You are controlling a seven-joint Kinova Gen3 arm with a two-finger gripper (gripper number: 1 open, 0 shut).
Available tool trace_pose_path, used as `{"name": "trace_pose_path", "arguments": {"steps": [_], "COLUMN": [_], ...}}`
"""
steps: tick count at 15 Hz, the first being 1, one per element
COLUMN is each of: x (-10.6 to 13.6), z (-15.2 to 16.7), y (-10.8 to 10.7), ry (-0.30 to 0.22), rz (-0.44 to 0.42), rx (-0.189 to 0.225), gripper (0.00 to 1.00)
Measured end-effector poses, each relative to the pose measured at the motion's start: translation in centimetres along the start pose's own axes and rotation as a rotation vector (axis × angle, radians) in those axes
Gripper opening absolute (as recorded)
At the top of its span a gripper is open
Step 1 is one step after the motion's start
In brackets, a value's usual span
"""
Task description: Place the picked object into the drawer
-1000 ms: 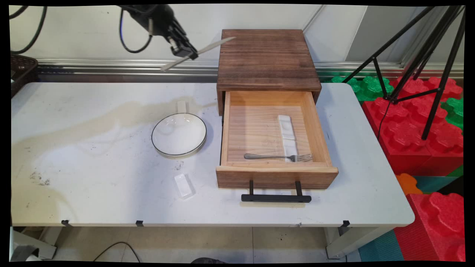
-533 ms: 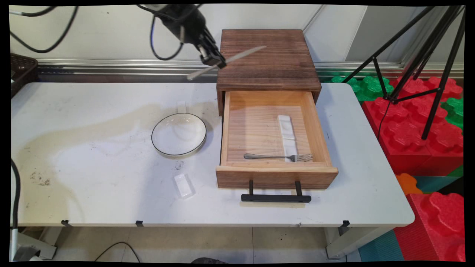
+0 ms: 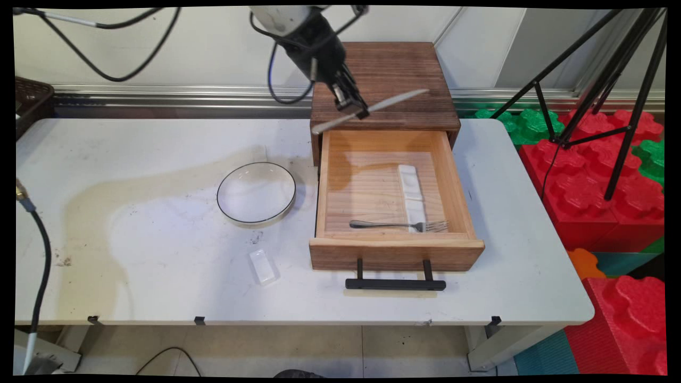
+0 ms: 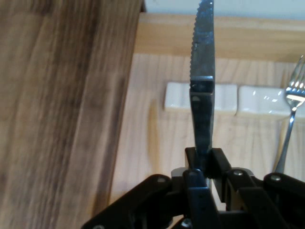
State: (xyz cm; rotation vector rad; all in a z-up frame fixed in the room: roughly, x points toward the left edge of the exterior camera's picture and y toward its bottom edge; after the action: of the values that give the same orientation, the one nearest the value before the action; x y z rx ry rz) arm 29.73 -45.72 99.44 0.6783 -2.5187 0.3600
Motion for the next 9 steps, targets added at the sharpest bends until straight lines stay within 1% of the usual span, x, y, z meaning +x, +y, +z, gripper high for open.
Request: {"name": "trace_pose_path", "arguments": {"steps": [4,6,9], "x": [0.6,0.7,0.4], "z": [2.6,4.1,5.8], "y": [0.0,0.1,0.1], "ry": [0.006,0.009,0.011], "rz": [0.002,0.004,0.01], "rx": [-0.042,-0.064,-0.085], "gripper": [0.0,0.0,0.0]}}
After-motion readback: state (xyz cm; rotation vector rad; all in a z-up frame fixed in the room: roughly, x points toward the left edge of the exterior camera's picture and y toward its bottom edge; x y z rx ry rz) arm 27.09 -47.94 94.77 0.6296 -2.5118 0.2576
